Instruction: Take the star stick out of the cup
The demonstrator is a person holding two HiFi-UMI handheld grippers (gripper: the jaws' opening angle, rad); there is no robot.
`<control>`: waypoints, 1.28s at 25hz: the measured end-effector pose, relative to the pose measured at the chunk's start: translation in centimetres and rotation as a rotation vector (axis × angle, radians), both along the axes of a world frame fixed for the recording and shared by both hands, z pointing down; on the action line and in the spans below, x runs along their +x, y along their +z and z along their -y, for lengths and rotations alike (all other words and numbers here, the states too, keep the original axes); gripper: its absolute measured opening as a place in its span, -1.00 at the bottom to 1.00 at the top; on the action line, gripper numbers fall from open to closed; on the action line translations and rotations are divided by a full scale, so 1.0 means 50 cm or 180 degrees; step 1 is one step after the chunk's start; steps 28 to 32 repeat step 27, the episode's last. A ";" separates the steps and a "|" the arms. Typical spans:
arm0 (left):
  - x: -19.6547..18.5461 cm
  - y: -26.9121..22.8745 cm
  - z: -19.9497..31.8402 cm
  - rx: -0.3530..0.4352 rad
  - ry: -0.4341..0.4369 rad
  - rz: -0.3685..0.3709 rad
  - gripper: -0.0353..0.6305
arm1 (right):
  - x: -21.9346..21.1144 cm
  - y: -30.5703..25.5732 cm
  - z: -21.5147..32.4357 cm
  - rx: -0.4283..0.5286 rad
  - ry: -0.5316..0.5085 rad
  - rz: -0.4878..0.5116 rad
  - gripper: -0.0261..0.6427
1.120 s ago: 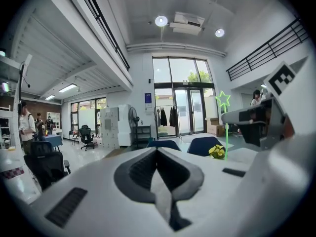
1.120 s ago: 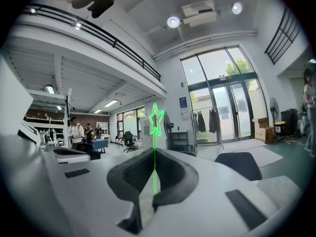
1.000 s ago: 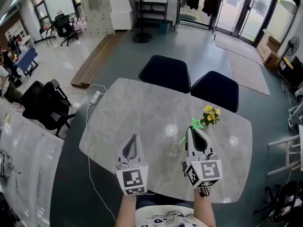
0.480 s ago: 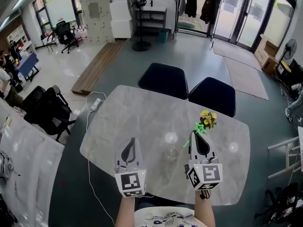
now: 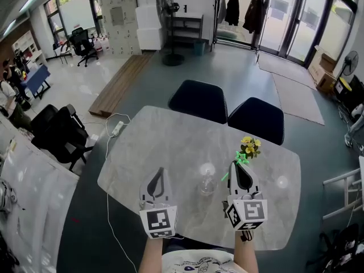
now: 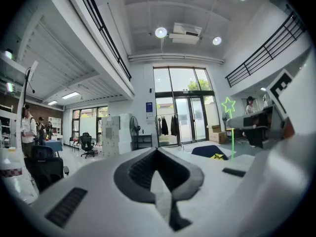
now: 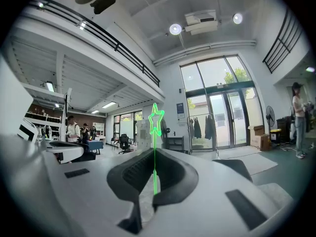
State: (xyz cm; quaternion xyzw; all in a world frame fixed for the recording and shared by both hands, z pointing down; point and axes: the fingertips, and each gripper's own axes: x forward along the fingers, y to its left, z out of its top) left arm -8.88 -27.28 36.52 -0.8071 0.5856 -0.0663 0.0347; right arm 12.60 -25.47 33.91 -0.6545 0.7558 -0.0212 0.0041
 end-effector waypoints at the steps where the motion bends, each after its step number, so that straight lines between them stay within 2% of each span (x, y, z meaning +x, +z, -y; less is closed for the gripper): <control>1: 0.000 0.000 0.000 0.0002 0.0000 0.0002 -0.89 | -0.002 0.001 0.001 -0.0003 -0.0012 0.0003 -0.86; 32: 0.015 0.000 0.009 -0.0014 0.0061 0.0034 -0.89 | 0.012 0.004 0.012 -0.0030 0.0020 -0.0023 -0.86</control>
